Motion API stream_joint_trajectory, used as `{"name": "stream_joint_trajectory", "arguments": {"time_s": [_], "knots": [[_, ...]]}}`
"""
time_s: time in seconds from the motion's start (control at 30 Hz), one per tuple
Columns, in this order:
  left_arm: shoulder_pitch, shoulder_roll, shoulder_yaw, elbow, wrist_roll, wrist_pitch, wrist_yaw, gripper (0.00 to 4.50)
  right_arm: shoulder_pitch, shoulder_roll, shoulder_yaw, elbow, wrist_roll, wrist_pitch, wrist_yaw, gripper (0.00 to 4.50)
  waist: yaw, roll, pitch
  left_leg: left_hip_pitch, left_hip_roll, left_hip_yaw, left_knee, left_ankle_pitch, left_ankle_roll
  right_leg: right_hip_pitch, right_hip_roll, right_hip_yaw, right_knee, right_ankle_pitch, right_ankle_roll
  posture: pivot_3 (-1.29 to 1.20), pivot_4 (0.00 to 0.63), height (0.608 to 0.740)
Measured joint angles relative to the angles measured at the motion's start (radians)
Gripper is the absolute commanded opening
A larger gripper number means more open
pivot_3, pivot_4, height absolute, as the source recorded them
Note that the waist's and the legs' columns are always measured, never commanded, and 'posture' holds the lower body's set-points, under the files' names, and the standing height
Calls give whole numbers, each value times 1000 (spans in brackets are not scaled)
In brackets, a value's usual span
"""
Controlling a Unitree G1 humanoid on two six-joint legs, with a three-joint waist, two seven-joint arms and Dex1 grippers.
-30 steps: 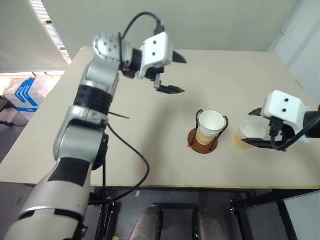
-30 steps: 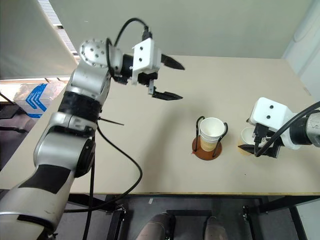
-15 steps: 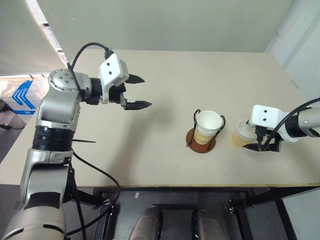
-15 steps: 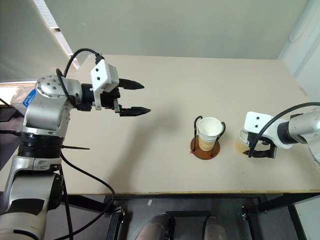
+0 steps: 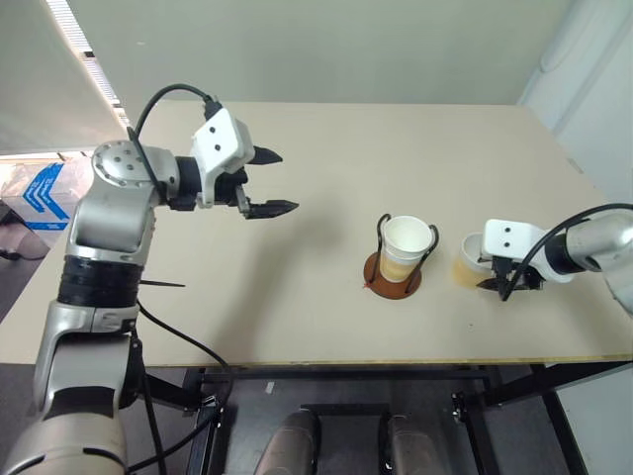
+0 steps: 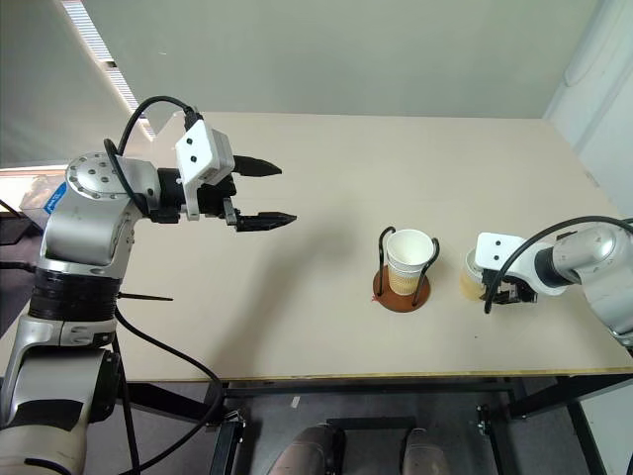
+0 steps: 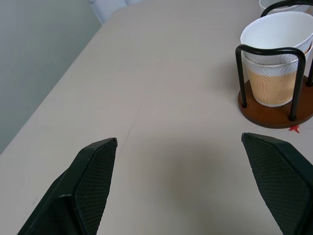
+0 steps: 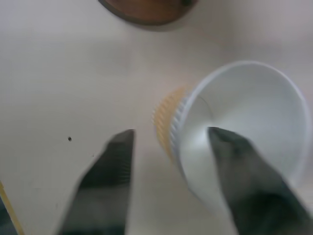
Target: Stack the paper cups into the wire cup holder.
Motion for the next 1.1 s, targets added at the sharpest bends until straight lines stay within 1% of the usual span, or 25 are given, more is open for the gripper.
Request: {"name": "stream_joint_trajectory", "arguments": {"time_s": [0.07,0.1,0.13,0.3,0.4,0.47,0.53,0.6,0.63,0.7,0.77,0.9,1.1], "knots": [[4,6,0,-5,0,0,0,4467,-3,16,0,14,-17,-5,3,729,0,0,0,0,0,0,-1,0,0,0,0,0,0,0,0,0,150,740],[5,7,0,-6,0,0,0,4467,-3,19,0,17,-21,-8,6,450,0,0,0,-1,0,0,-1,0,-1,-1,0,0,0,0,-1,0,150,740],[10,11,0,-8,0,0,0,4467,-3,21,1,17,-25,-11,9,11,0,0,0,-1,0,0,-1,0,-1,-1,0,-1,0,-1,-1,0,150,740],[25,17,0,-10,0,3,2,4467,-2,18,-2,16,-32,-23,33,11,0,0,0,-2,0,-1,-2,-1,-2,-1,0,-1,-1,-1,-2,0,150,740],[32,28,2,-19,-20,25,-2,4467,-6,-15,-36,2,-2,-25,82,11,0,0,1,-3,0,-1,-2,0,-3,-2,0,-1,-1,-1,-2,0,150,740],[57,54,20,-39,-61,58,-28,4467,-81,-39,-89,-22,69,23,146,11,-2,2,1,-4,-1,-1,-4,2,-7,-5,0,0,0,-2,-3,0,150,740],[67,61,42,-61,-124,115,-62,4467,-229,-56,-143,-51,138,86,201,11,-8,2,1,-3,-1,-1,-7,3,-8,-6,1,0,0,-3,-4,0,150,740],[67,65,52,-94,-190,168,-89,4467,-350,-63,-186,-92,184,126,238,11,-8,-2,-1,-1,0,-5,-12,3,-9,-6,2,-2,0,-5,-9,0,150,740],[68,72,59,-102,-211,187,-97,4467,-388,-58,-186,-101,195,143,253,11,-8,-5,-2,0,1,-6,-13,3,-10,-6,3,-3,0,-6,-10,0,150,740],[69,91,67,-104,-237,209,-116,4467,-453,-20,-161,-114,210,163,276,11,-8,-6,-2,0,1,-7,-16,4,-12,-6,3,-4,1,-7,-11,0,150,740],[69,94,66,-109,-244,211,-130,4467,-487,33,-112,-116,214,177,288,11,-9,-6,-2,0,1,-8,-17,6,-12,-7,3,-3,2,-7,-12,0,150,740],[69,94,57,-110,-247,209,-129,4467,-484,96,-34,-122,206,175,292,11,-6,-5,-1,-2,1,-9,-18,8,-12,-9,3,-4,2,-7,-12,0,150,740],[69,94,47,-111,-238,193,-127,4467,-474,143,20,-59,150,106,280,11,-6,-5,-1,-2,0,-9,-18,8,-12,-9,2,-4,1,-6,-12,0,150,740]]}}
